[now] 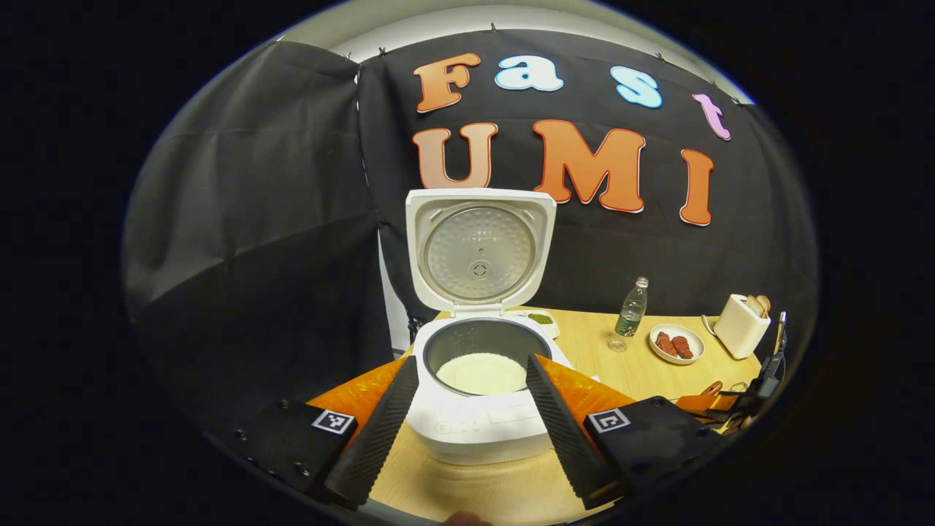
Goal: Close the left gripper, press the button to open the rice cooker; take a wooden spoon from the chopstick holder with the right hand, scoop a spoonful of rice and pour it into the rice cooker, then put the wooden spoon back into the chopstick holder.
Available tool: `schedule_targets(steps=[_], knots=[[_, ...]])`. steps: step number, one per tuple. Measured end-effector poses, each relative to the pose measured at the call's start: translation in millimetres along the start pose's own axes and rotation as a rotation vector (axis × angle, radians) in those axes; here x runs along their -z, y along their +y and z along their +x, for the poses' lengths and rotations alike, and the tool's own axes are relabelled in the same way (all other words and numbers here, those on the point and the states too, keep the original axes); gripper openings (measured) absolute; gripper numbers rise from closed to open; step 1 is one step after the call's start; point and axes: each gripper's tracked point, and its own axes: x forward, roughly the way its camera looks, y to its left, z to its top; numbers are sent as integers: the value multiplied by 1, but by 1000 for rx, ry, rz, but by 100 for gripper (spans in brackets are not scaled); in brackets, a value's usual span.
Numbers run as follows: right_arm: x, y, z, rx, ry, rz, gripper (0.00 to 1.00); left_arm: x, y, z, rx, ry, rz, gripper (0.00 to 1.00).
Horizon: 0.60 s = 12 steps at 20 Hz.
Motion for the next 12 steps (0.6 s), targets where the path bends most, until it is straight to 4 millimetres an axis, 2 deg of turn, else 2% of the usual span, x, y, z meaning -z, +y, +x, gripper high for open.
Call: schedule_targets(steps=[1, 4, 6, 7, 8, 9, 11, 12], knots=[[-5, -3, -5, -21, 0, 33, 9, -2, -4, 1, 5, -3, 2, 97], [-25, -12, -22, -57, -21, 125, 9, -9, -16, 1, 20, -22, 8, 100], [-41, -12, -30, -93, -42, 207, 10, -12, -21, -2, 25, -37, 12, 97], [-51, -11, -34, -109, -59, 253, 9, -15, -23, -3, 25, -46, 14, 100], [-59, -10, -39, -127, -65, 292, 9, -18, -23, -3, 23, -56, 15, 97], [-66, -5, -43, -146, -71, 328, 9, -20, -23, -4, 19, -64, 15, 100], [-80, 10, -49, -192, -72, 375, 9, -23, -20, -5, 8, -76, 11, 97], [-85, 21, -53, -217, -70, 395, 9, -24, -17, -5, 0, -82, 5, 100]])
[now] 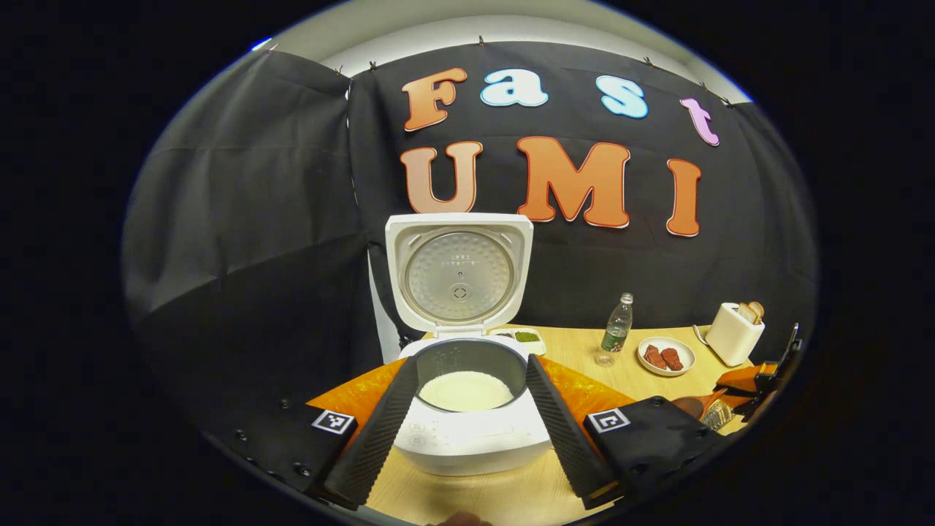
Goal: Close the left gripper, press the button to open the rice cooker; take a wooden spoon from the chopstick holder with the right hand, scoop a spoonful of rice and pour it into the rice cooker, then put the wooden spoon back into the chopstick holder.
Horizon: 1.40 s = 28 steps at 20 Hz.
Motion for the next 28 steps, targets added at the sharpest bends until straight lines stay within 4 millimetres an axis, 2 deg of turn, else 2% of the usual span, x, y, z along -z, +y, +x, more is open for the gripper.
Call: schedule_targets(steps=[3, 5, 6, 7, 10, 12, 15, 17, 19, 24, 27, 28], knots=[[1, 37, 13, -61, 21, 81, 9, -1, 11, 1, -14, -3, -27, 97], [11, 62, 26, -91, 52, 96, 9, 0, 23, 2, -24, -2, -56, 97], [19, 71, 33, -100, 69, 84, 9, 0, 30, 3, -30, -3, -67, 100], [27, 81, 43, -104, 89, 69, 9, 0, 38, 2, -37, -8, -73, 97], [58, 118, 72, -148, 147, 65, 9, 2, 62, 7, -57, -11, -74, 100], [80, 138, 96, -157, 174, 39, 9, 5, 80, 10, -72, -8, -83, 97], [111, 161, 133, -141, 184, -117, 9, 7, 107, 16, -104, -6, -85, 97], [131, 168, 159, -118, 184, -265, 9, 9, 123, 18, -124, -7, -78, 99], [146, 174, 177, -96, 171, -437, 9, 10, 135, 20, -135, -1, -78, 97], [173, 203, 205, -79, 104, -817, 9, 21, 161, 25, -160, 31, -101, 99], [185, 212, 217, -68, 87, -953, 9, 32, 175, 29, -177, 66, -104, 97], [188, 218, 214, -78, 81, -982, 9, 33, 177, 30, -177, 74, -111, 97]])
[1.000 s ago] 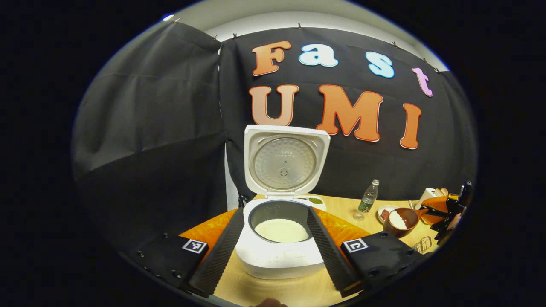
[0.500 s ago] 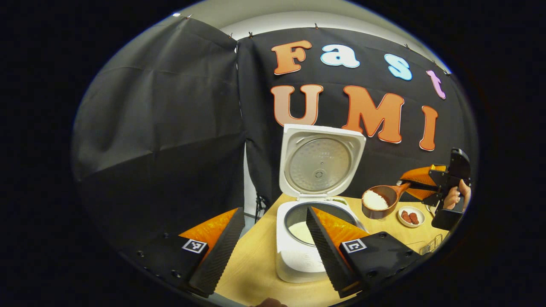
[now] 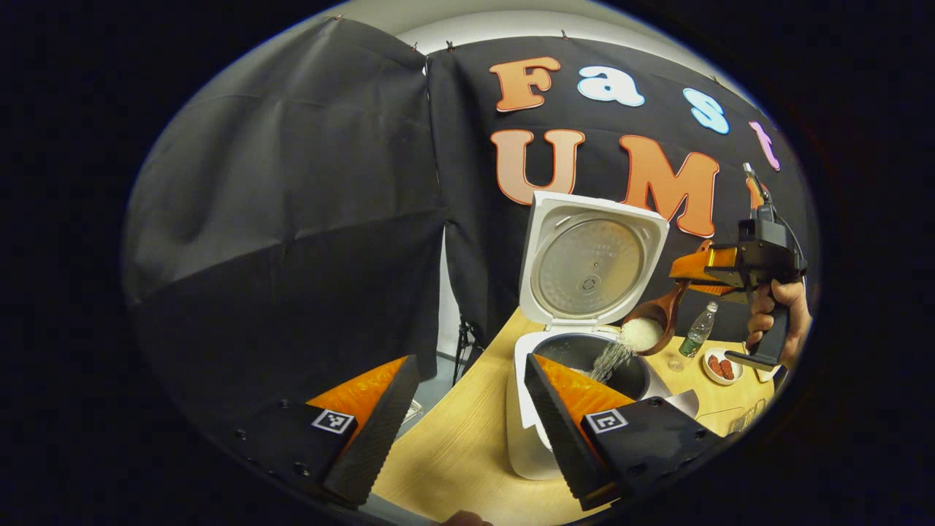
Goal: Close the left gripper, press the button to open the rice cooker; take a wooden spoon from the chopstick holder with the right hand, scoop a spoonful of rice and pour it into the rice cooker, then put the wooden spoon back into the chopstick holder.
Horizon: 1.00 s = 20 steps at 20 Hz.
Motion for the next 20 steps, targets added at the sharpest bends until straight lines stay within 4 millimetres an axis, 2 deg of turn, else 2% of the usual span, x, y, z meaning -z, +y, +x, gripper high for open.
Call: schedule_targets(steps=[4, 9, 11, 14, 16, 18, 20], knots=[[-10, 21, -3, -24, -44, -173, 9, 3, 12, 5, -3, 16, 7, 99], [-28, 69, -17, -119, -145, -494, 9, 3, 16, 8, 11, 20, 8, 99], [-25, 84, -17, -130, -171, -607, 9, 4, 18, 8, 8, 22, 14, 99], [-18, 91, -23, -153, -186, -714, 9, 1, 22, 6, -15, 8, 19, 97], [-20, 89, -26, -171, -177, -683, 9, -2, 21, 6, -35, 3, 11, 99], [-22, 83, -29, -186, -156, -550, 9, -4, 18, -3, -44, -1, -5, 99], [-31, 64, -34, -184, -124, -366, 9, -8, 6, -11, -36, -12, -11, 99]])
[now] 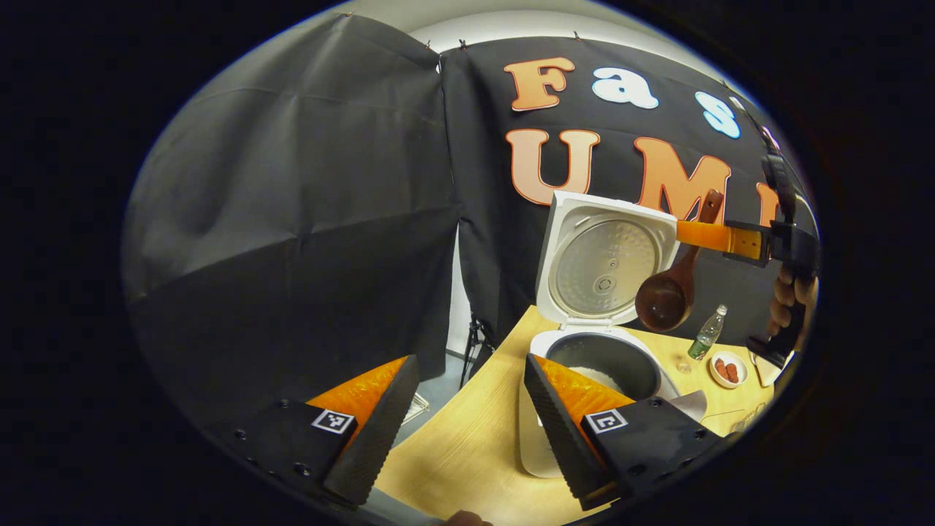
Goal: Close the left gripper, press the button to open the rice cooker; take a wooden spoon from the chopstick holder with the right hand, scoop a spoonful of rice and pour it into the rice cooker, then put the wooden spoon back into the chopstick holder.
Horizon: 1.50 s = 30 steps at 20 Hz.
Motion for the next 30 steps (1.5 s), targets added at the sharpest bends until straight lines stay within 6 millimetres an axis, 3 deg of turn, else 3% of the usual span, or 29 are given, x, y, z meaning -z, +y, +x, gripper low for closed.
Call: schedule_targets(steps=[2, 5, 12, 15, 19, 23, 30], knots=[[6, -28, -21, 19, 18, 143, 9, -4, -16, -6, 13, -12, 10, 99], [11, -85, -72, 107, 27, 238, 9, -13, -46, -12, 45, -34, 21, 99], [60, -227, -219, 406, 51, 324, 9, -18, -140, -27, 161, -41, 36, 99], [91, -276, -277, 527, 79, 385, 9, -19, -169, -31, 183, -45, 46, 99], [113, -319, -331, 629, 89, 422, 9, -19, -199, -37, 199, -36, 54, 97], [133, -346, -368, 682, 84, 433, 9, -27, -216, -38, 201, -51, 72, 99], [184, -377, -395, 760, 110, 469, 10, -52, -222, -35, 182, -74, 71, 97]])
